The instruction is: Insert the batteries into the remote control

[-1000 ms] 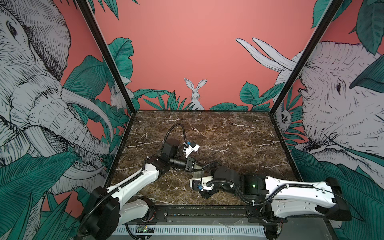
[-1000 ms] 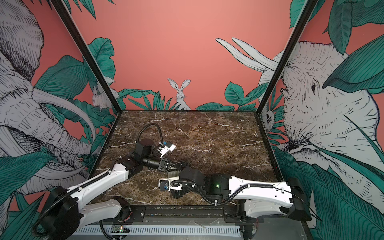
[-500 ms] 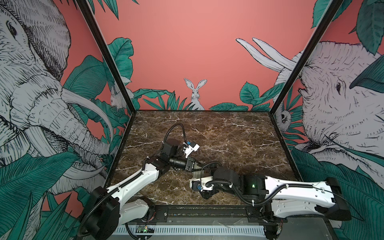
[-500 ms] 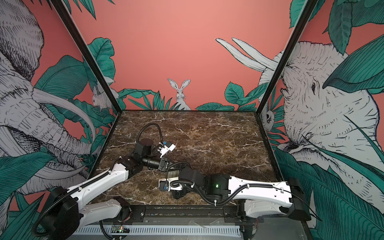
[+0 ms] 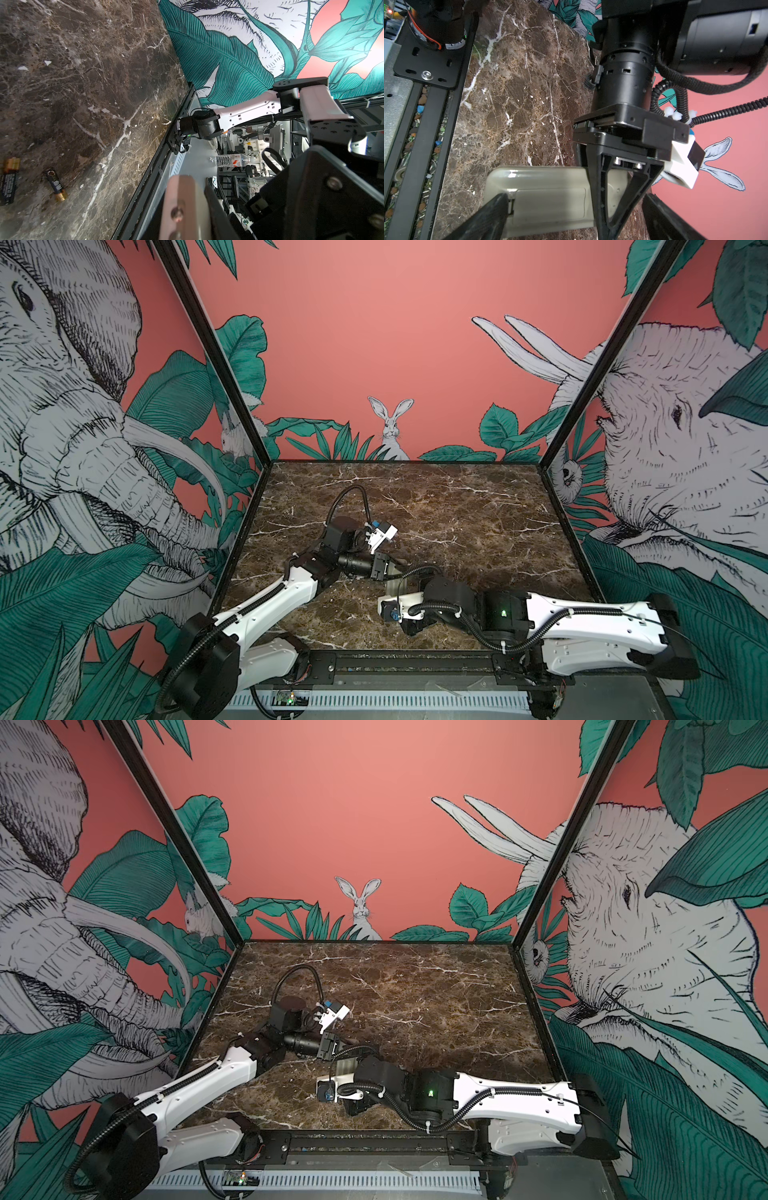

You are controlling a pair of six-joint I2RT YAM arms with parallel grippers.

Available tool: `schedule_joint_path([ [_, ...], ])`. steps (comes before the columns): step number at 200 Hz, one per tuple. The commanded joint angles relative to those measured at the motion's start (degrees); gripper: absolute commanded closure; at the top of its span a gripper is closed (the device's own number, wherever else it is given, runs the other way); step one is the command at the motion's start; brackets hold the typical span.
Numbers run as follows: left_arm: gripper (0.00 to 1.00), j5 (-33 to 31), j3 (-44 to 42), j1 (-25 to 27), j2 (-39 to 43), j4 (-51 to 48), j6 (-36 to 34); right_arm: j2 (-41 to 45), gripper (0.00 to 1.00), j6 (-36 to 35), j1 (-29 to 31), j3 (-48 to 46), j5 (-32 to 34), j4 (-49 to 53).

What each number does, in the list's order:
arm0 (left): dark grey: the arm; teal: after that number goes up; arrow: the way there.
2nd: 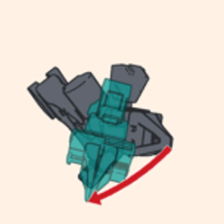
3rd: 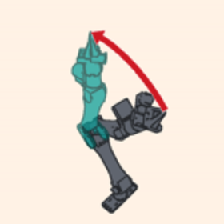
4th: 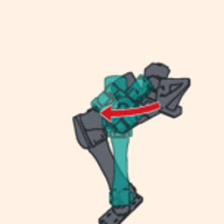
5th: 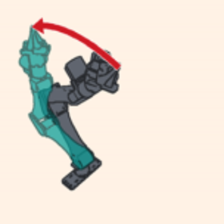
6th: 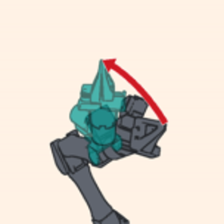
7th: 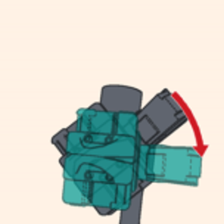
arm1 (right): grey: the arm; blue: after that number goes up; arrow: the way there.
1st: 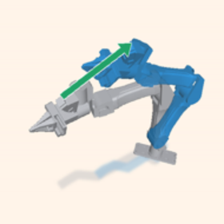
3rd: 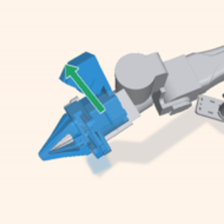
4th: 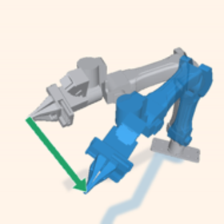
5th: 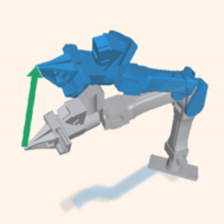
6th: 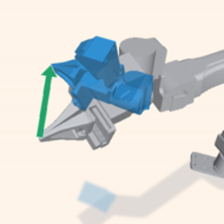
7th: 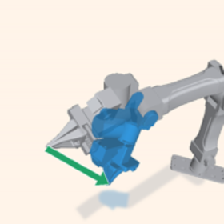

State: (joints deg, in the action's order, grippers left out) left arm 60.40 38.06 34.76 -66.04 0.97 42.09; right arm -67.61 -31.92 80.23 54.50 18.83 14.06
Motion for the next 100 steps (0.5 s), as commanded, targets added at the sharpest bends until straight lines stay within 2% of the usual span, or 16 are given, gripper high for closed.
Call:
schedule_joint_path([
  [1, 1.00, 4.79, -1.38, 0.66, 1.04, -0.93, -0.36, 1.20, 0.00, -2.76, -1.04, -0.98, 8.20, -5.17],
  [100, 1.00, 4.06, -2.73, 0.60, 0.26, -0.43, -0.51, 1.91, 0.01, -5.17, -1.00, -2.89, 7.95, -10.08],
])
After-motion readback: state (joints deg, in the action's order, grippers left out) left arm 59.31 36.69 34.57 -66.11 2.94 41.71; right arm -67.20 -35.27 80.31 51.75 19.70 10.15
